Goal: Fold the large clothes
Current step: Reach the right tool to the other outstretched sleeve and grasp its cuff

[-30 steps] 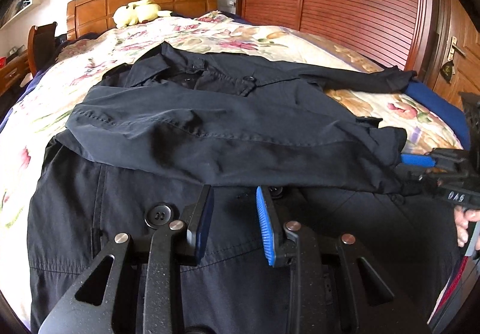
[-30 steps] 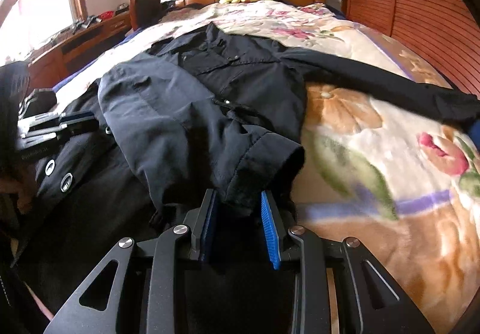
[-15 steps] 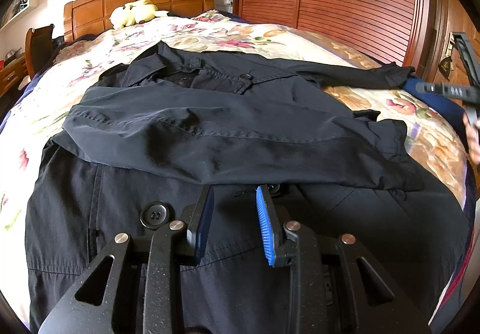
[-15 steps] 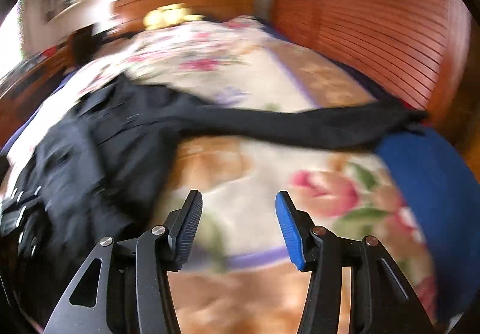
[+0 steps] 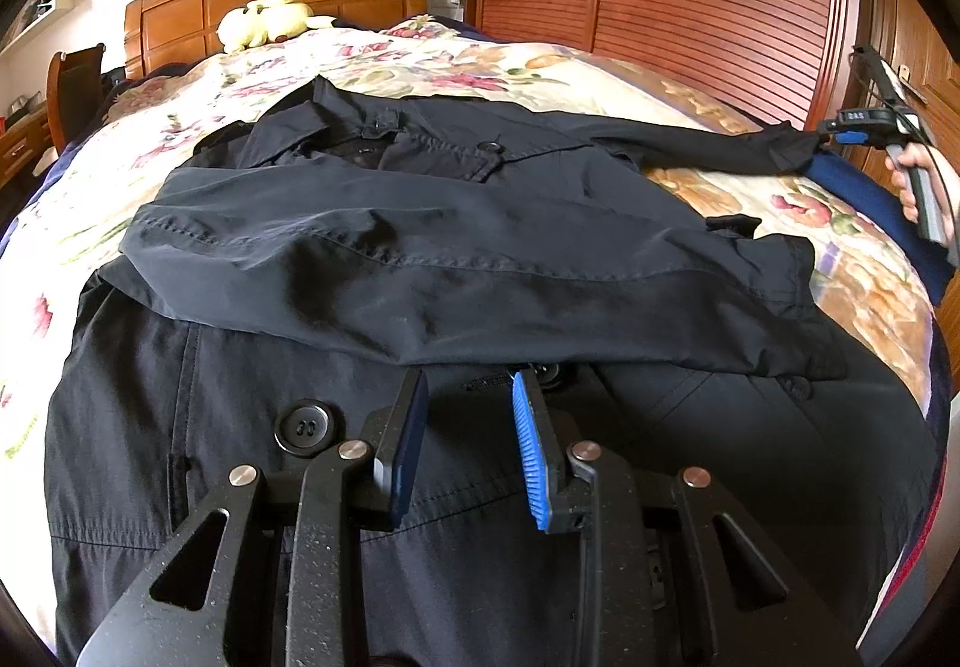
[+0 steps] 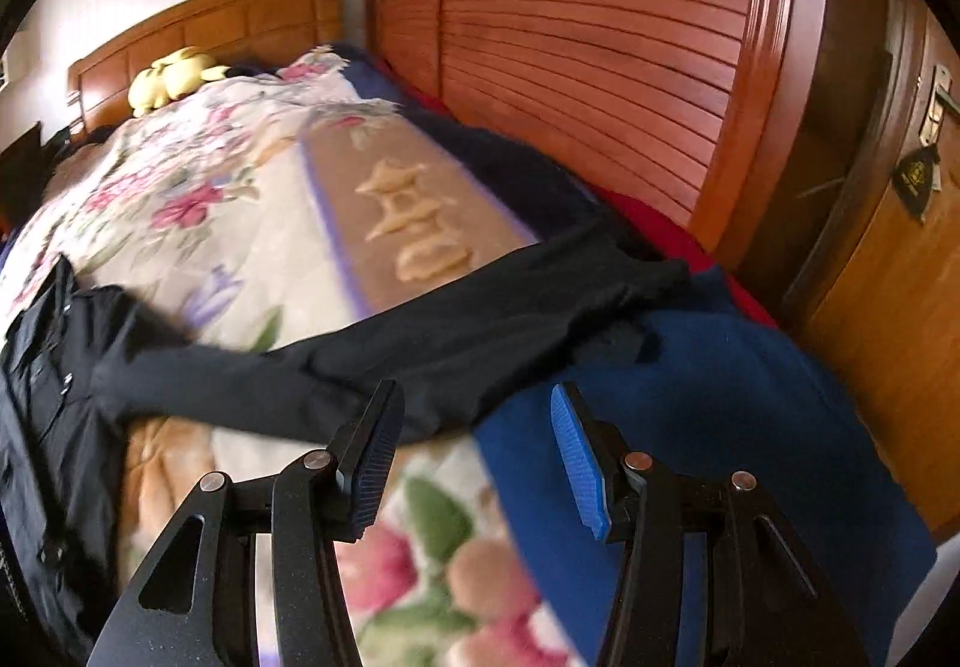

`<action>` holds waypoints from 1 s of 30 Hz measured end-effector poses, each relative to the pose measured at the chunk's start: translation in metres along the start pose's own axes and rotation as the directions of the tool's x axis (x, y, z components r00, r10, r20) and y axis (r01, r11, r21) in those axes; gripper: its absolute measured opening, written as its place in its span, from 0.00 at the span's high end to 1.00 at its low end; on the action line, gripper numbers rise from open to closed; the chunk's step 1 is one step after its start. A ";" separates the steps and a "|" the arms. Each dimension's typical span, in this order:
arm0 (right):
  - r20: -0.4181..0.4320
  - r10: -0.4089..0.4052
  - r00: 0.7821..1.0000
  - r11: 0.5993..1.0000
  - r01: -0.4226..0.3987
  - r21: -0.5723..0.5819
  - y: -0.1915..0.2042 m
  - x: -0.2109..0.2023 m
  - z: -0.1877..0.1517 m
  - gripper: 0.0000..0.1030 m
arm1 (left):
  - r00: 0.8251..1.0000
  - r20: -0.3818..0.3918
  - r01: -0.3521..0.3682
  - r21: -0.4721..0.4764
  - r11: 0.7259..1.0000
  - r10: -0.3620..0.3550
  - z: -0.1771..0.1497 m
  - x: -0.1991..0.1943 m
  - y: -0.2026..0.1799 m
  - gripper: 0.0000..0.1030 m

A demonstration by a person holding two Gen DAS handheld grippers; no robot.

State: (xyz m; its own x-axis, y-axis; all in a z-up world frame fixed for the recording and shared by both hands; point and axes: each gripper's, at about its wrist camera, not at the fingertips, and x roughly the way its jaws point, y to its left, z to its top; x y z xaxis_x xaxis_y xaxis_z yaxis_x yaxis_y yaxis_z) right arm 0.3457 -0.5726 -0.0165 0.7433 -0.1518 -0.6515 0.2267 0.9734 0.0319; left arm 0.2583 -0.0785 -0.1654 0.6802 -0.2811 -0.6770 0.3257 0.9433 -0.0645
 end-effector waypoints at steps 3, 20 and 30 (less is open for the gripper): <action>-0.031 0.005 1.000 0.999 -0.004 0.048 -0.003 0.012 0.009 0.49 | 1.000 -0.003 0.001 0.002 1.000 -0.001 0.000 0.001 0.000 0.71; -0.072 -0.114 0.991 0.990 0.108 -0.093 0.030 0.042 0.023 0.93 | 1.000 -0.005 0.002 0.002 1.000 -0.002 -0.001 0.001 0.000 0.71; 0.161 -0.036 0.986 0.966 0.076 -0.245 0.101 -0.055 0.038 0.96 | 1.000 -0.002 0.001 0.007 1.000 -0.001 -0.001 0.002 -0.002 0.71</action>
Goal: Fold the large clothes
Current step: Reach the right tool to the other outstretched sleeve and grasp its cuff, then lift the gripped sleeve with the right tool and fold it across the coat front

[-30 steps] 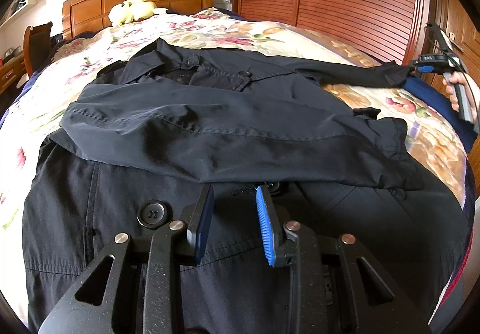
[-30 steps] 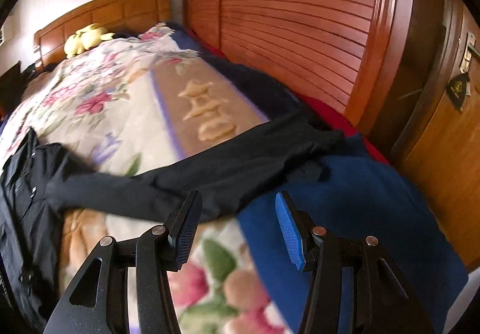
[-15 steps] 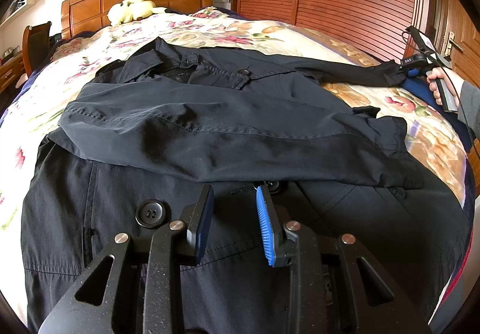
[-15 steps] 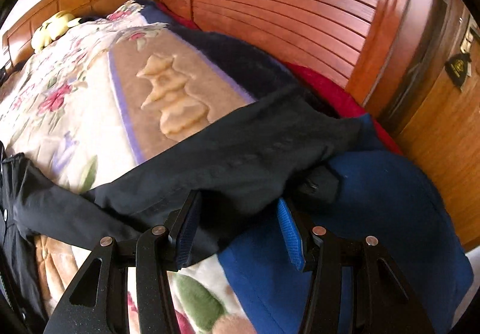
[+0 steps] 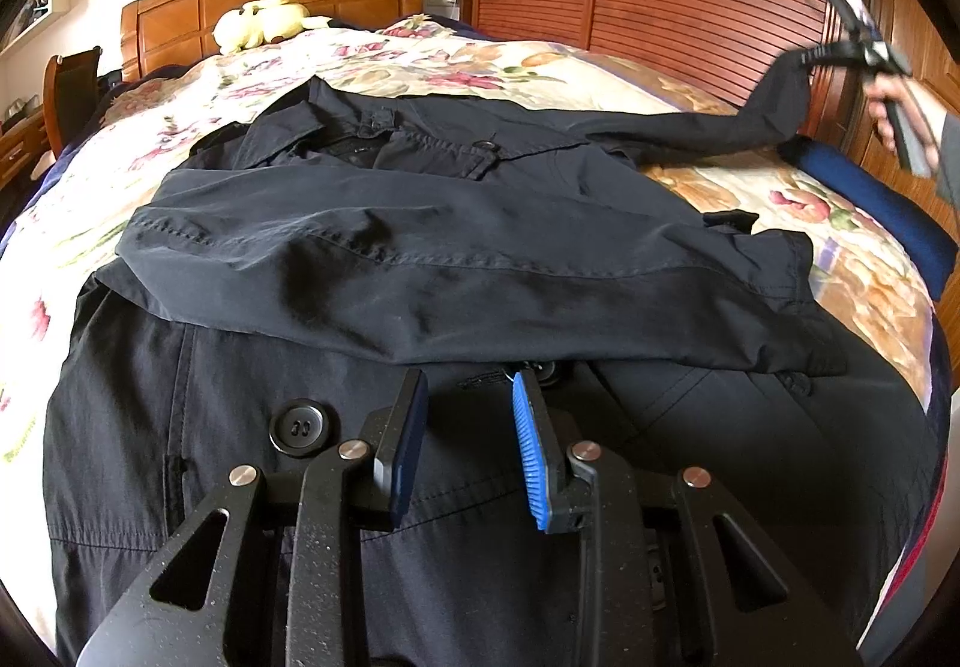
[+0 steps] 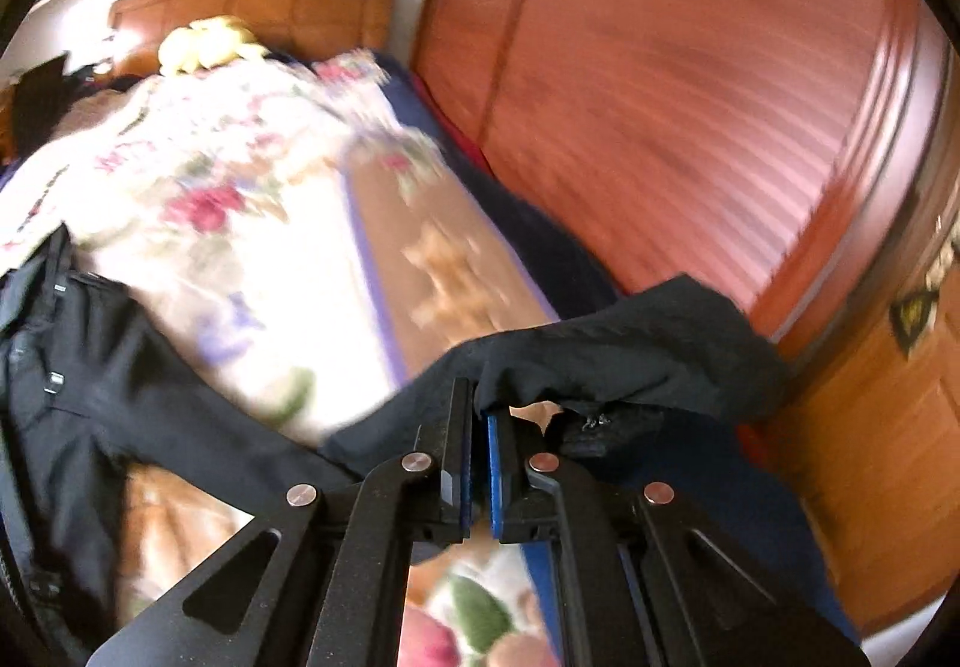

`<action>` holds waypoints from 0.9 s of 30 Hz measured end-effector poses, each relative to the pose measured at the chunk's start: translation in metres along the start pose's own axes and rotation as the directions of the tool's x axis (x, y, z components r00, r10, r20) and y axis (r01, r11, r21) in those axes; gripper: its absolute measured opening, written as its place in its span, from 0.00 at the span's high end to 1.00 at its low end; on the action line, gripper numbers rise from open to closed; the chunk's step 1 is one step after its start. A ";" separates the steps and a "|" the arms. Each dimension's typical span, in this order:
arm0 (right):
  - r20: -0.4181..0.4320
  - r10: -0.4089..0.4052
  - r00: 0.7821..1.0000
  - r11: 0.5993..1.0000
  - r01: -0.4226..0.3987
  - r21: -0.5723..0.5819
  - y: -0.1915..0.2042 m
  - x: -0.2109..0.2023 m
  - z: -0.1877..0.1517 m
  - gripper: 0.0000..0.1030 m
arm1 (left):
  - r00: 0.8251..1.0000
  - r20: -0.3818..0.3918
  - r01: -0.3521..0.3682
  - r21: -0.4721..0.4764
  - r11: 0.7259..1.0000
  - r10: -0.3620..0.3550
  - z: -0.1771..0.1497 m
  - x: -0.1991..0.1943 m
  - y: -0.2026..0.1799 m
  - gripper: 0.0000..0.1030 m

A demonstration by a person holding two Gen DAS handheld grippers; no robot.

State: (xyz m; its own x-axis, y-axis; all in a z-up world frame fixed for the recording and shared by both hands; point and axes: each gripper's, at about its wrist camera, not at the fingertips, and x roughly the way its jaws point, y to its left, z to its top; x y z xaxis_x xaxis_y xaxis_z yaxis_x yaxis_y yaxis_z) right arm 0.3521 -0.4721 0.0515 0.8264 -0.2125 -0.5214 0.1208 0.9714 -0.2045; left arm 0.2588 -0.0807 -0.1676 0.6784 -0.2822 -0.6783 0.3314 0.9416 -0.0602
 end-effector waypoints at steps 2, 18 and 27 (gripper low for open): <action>0.042 0.030 0.999 0.999 -0.029 -0.019 0.014 -0.022 0.008 0.97 | 1.000 0.002 0.001 -0.001 1.000 -0.001 0.000 0.000 0.000 0.71; 0.197 0.326 0.925 0.923 -0.266 -0.277 0.161 -0.187 0.027 0.97 | 0.997 0.079 0.005 0.009 1.000 -0.006 0.010 -0.049 0.017 0.71; 0.162 0.514 0.842 0.824 -0.432 -0.367 0.217 -0.234 -0.006 0.97 | 0.991 0.126 -0.030 -0.051 0.998 0.036 0.009 -0.090 0.064 0.71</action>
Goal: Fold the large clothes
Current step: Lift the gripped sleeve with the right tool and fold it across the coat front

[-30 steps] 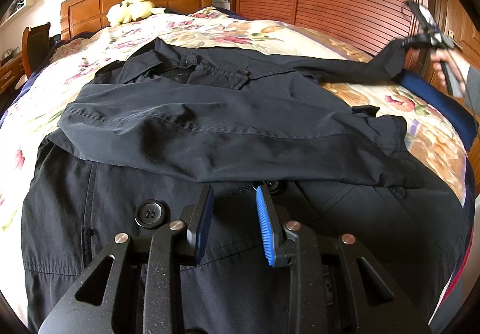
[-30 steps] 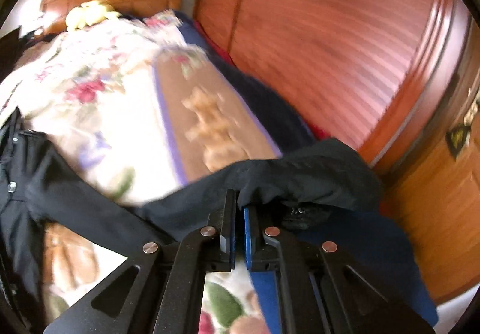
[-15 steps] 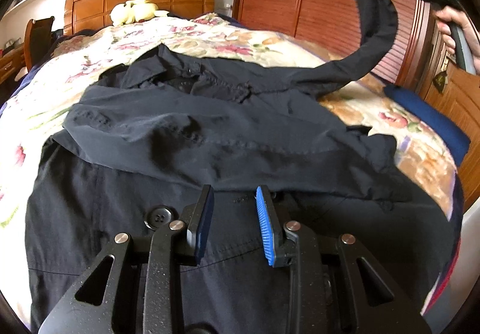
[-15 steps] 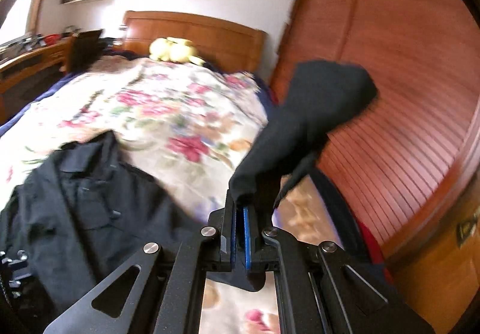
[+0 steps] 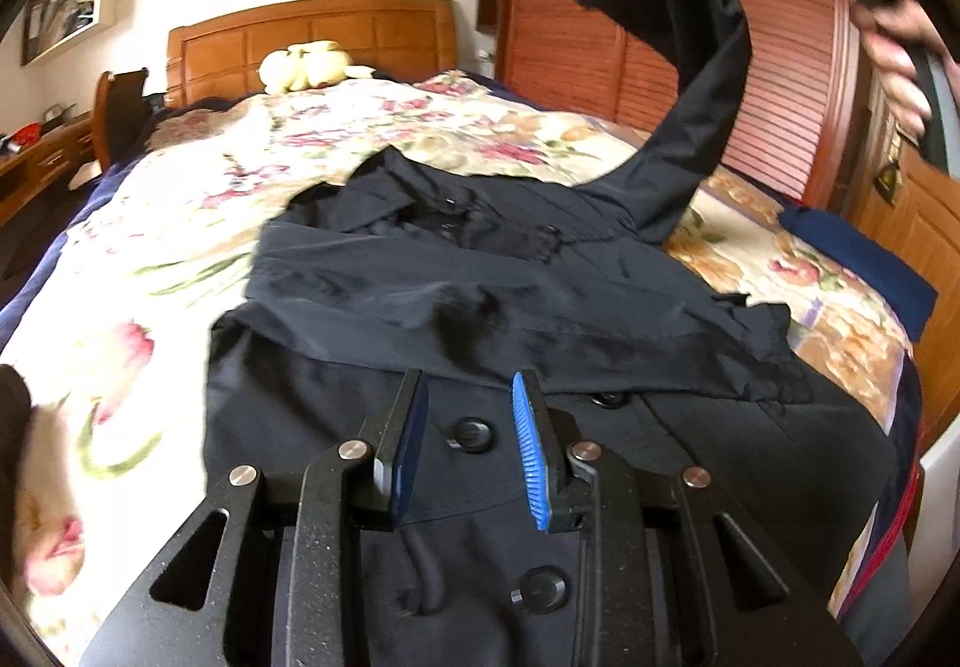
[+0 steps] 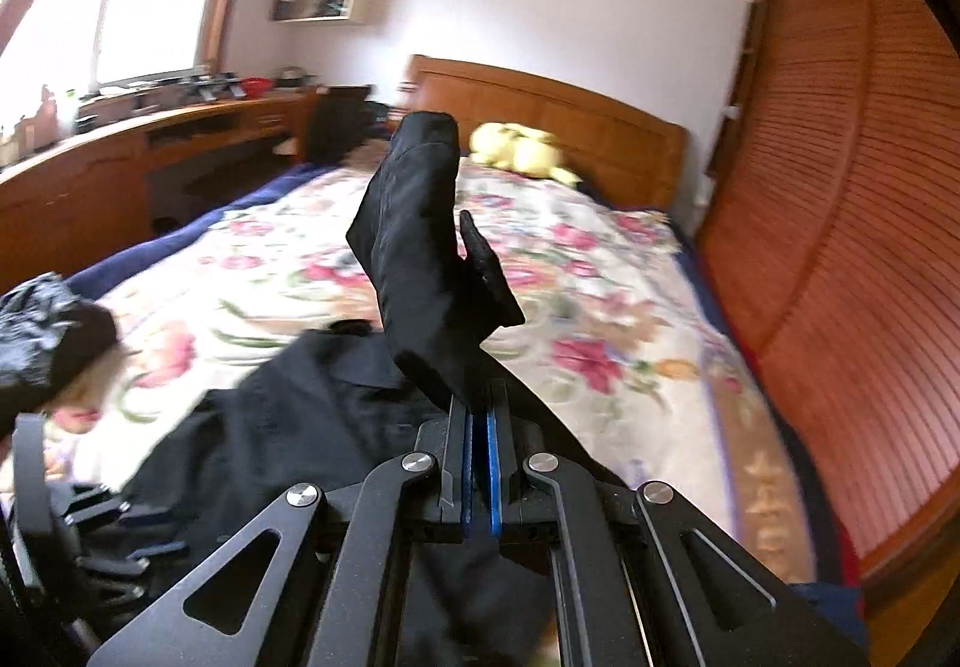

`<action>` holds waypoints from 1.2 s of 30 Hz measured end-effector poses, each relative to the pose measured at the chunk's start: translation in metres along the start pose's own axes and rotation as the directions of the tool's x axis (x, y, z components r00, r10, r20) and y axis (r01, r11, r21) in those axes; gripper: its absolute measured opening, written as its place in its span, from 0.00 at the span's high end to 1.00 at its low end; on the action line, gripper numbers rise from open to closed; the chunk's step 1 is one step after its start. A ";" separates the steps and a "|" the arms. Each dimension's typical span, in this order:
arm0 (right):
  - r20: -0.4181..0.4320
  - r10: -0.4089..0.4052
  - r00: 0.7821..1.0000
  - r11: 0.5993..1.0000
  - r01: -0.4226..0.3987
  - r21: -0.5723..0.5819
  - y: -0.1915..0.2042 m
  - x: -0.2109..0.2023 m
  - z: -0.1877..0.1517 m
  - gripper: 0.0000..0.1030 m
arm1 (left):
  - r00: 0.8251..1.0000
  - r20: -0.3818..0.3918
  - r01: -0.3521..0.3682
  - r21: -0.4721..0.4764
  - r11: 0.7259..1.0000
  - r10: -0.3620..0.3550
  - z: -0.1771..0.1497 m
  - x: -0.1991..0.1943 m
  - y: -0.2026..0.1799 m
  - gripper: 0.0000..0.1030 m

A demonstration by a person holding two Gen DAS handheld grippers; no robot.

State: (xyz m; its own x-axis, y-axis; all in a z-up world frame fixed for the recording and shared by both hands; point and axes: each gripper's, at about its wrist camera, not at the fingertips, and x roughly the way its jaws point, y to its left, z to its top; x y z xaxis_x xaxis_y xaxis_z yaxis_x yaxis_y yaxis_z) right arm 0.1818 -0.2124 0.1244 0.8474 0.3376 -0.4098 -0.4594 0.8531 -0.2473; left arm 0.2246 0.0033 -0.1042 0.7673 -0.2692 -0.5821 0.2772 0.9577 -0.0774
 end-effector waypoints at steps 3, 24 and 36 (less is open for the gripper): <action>-0.013 0.055 0.998 0.998 -0.055 -0.005 0.017 -0.009 -0.004 0.97 | 0.999 0.019 -0.028 -0.018 0.999 0.028 0.004 -0.010 0.015 0.71; -0.252 0.102 0.962 0.993 -0.083 0.087 -0.007 0.014 -0.062 0.60 | 0.995 0.024 -0.092 -0.065 0.994 0.094 -0.001 -0.019 0.047 0.71; -0.406 0.081 0.910 0.979 0.003 0.203 -0.029 0.097 -0.142 0.60 | 0.996 -0.021 -0.092 -0.067 0.994 0.090 -0.009 -0.004 0.042 0.71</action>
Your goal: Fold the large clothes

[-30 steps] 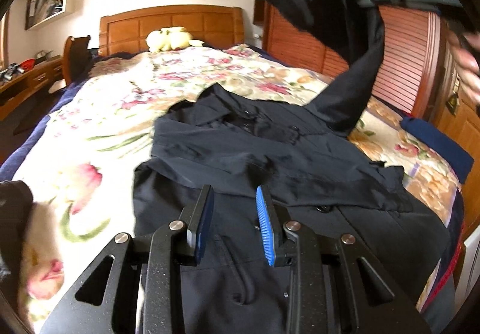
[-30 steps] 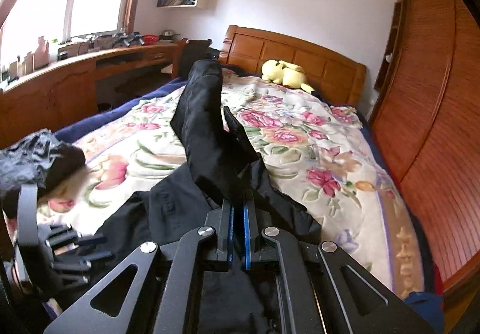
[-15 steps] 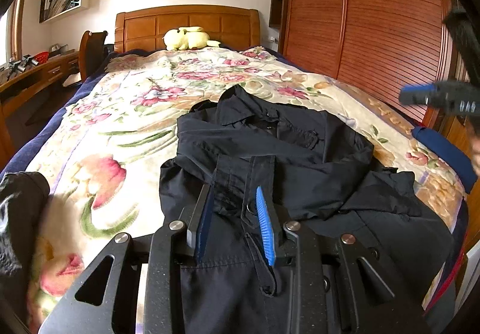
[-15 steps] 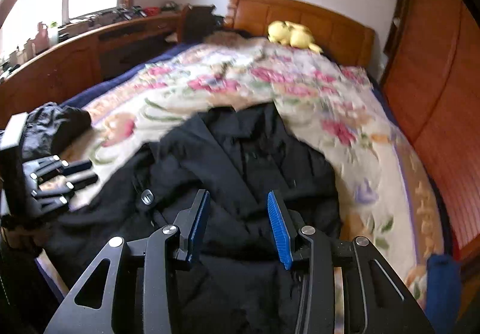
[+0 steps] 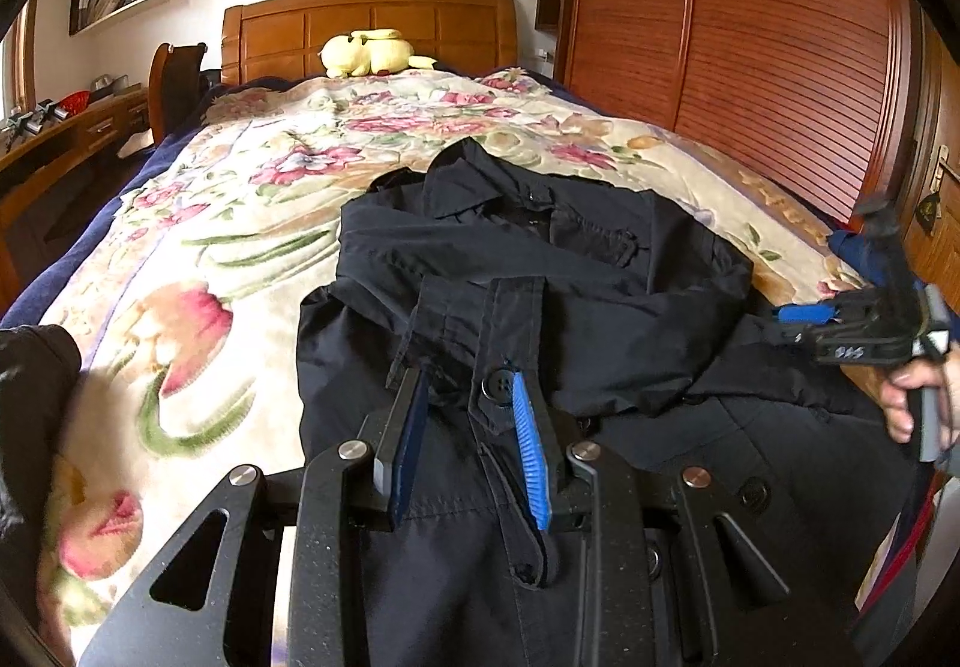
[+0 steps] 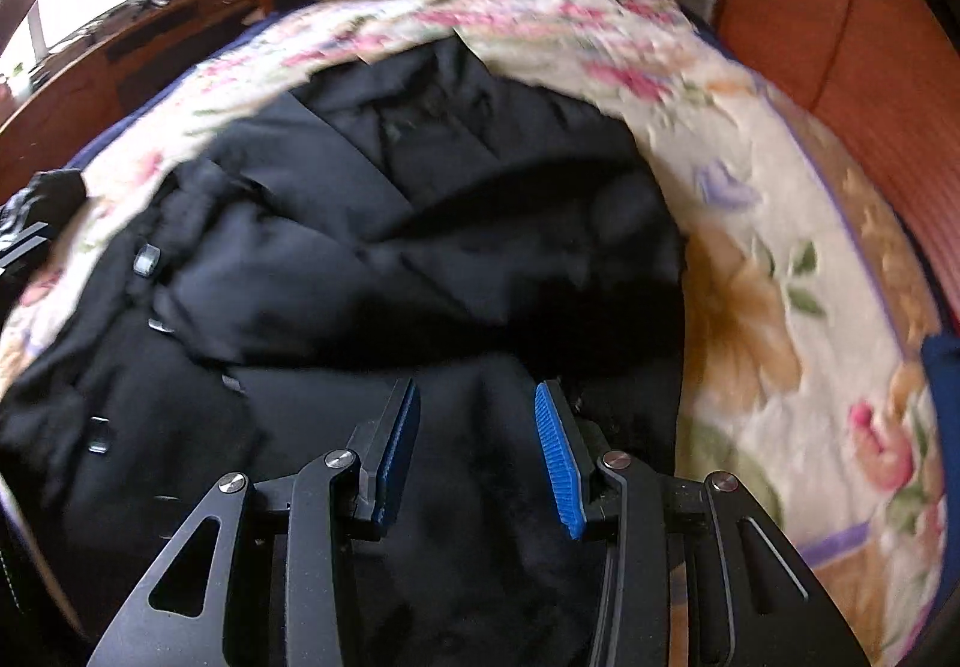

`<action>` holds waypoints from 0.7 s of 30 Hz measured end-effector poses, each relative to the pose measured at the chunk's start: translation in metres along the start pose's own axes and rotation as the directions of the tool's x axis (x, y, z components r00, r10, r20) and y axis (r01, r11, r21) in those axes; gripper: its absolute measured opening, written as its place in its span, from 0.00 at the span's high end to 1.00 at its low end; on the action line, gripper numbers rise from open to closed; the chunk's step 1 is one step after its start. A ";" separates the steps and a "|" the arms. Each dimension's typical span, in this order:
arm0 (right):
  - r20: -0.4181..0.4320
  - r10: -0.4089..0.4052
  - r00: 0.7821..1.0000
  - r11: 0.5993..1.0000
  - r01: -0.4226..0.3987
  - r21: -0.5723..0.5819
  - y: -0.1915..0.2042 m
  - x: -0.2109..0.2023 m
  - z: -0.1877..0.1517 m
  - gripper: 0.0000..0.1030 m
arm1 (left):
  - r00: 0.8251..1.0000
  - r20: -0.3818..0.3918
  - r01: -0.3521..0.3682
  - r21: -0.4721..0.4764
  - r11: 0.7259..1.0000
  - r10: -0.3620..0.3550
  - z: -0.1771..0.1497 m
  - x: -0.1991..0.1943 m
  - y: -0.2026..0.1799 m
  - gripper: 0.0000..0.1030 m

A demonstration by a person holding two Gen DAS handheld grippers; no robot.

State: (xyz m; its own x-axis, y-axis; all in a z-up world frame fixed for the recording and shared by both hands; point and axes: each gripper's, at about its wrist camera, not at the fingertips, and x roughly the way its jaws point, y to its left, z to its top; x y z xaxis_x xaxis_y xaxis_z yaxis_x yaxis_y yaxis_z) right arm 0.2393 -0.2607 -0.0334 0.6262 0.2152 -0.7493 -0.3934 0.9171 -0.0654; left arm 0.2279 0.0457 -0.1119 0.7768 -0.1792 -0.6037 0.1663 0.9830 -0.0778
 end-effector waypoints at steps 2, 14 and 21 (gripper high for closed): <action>-0.011 0.012 1.000 1.000 -0.011 0.006 -0.002 0.013 -0.003 0.60 | 1.000 -0.005 0.000 0.004 1.000 0.000 -0.001 0.002 -0.001 0.71; 0.085 0.036 0.996 0.999 -0.038 0.025 0.001 0.028 -0.011 0.59 | 0.995 -0.100 0.016 0.049 0.999 -0.011 0.003 0.033 -0.012 0.69; 0.102 0.044 0.994 0.998 -0.048 0.030 -0.001 0.029 -0.017 0.59 | 0.984 -0.171 -0.025 0.085 0.996 0.039 0.030 0.068 -0.010 0.68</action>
State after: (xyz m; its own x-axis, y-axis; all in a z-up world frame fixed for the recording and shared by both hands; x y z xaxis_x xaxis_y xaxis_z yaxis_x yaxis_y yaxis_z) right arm 0.2468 -0.2613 -0.0664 0.6736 0.2888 -0.6804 -0.4027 0.9153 -0.0101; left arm 0.2974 0.0222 -0.1286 0.6673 -0.1312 -0.7331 0.1982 0.9801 0.0050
